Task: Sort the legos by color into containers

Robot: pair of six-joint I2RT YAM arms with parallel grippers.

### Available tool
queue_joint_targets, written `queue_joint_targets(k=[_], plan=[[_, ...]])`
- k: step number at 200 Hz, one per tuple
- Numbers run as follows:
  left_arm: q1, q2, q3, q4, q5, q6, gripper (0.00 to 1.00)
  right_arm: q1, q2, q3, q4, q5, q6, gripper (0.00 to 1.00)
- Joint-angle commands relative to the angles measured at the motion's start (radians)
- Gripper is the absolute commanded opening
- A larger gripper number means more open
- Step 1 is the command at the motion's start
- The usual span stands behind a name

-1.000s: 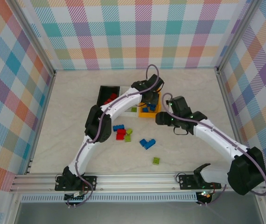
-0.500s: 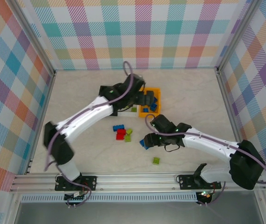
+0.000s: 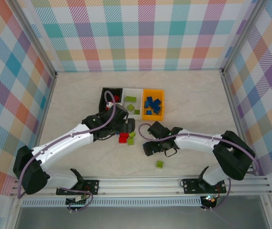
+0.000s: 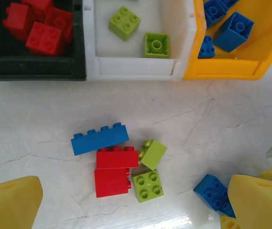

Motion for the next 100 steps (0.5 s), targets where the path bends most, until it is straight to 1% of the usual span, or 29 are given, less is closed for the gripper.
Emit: queue_joint_targets(k=[1,42,71,100], plan=[[0.001,-0.034,-0.009,0.005,-0.024,-0.03,1.0,0.006,0.017,0.043,0.0,0.012,-0.072,0.9],[0.003,-0.014,-0.005,0.009,-0.023,-0.03,1.0,0.006,0.058,0.061,0.009,0.013,-0.12,0.88],[0.005,-0.007,0.001,-0.002,-0.029,-0.027,1.0,0.006,0.081,0.074,0.021,0.001,-0.121,0.81],[0.006,-0.009,-0.001,-0.007,-0.03,-0.026,1.0,0.006,0.071,0.066,0.028,0.006,-0.111,0.75]])
